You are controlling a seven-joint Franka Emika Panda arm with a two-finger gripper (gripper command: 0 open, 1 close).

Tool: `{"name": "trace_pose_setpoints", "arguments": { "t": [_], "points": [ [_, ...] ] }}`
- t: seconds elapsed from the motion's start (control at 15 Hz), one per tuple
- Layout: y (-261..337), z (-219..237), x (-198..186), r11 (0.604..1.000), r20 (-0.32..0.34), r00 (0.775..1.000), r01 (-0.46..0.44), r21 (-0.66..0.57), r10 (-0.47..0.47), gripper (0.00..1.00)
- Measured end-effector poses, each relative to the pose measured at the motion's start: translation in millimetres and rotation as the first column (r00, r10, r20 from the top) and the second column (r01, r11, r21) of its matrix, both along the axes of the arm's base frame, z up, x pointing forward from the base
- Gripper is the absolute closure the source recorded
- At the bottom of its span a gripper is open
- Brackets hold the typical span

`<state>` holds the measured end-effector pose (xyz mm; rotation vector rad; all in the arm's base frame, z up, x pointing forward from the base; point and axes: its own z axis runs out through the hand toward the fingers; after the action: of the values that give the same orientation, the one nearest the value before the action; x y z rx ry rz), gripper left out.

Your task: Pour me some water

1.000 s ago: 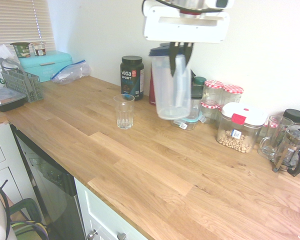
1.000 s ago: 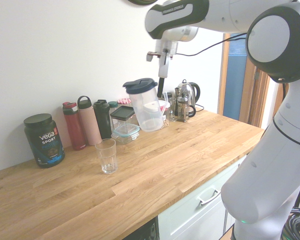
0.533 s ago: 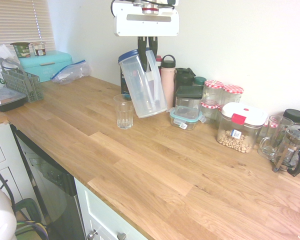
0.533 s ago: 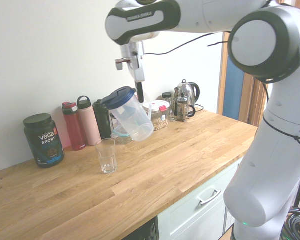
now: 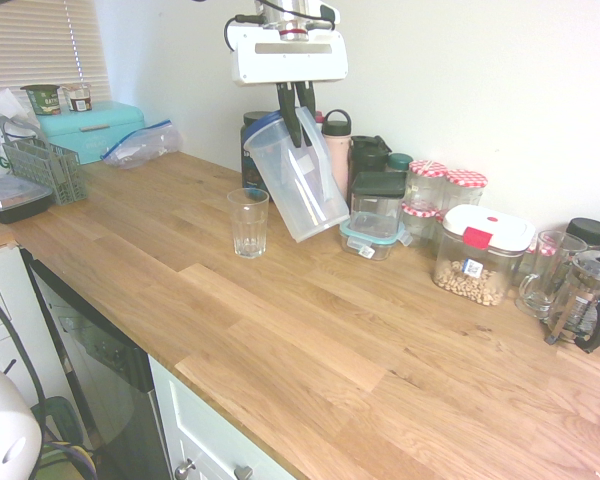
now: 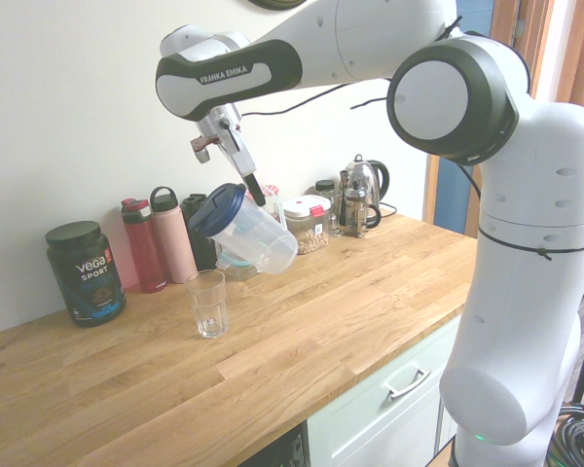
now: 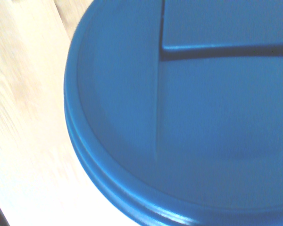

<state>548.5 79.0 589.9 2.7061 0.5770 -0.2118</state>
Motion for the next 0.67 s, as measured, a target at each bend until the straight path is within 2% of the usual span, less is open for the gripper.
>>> {"name": "trace_pose_setpoints", "arguments": {
  "t": [0.67],
  "points": [
    [29,-51,15,0.977,-0.053,0.996,-0.081,-0.198,0.071,1.00]
  ]
}}
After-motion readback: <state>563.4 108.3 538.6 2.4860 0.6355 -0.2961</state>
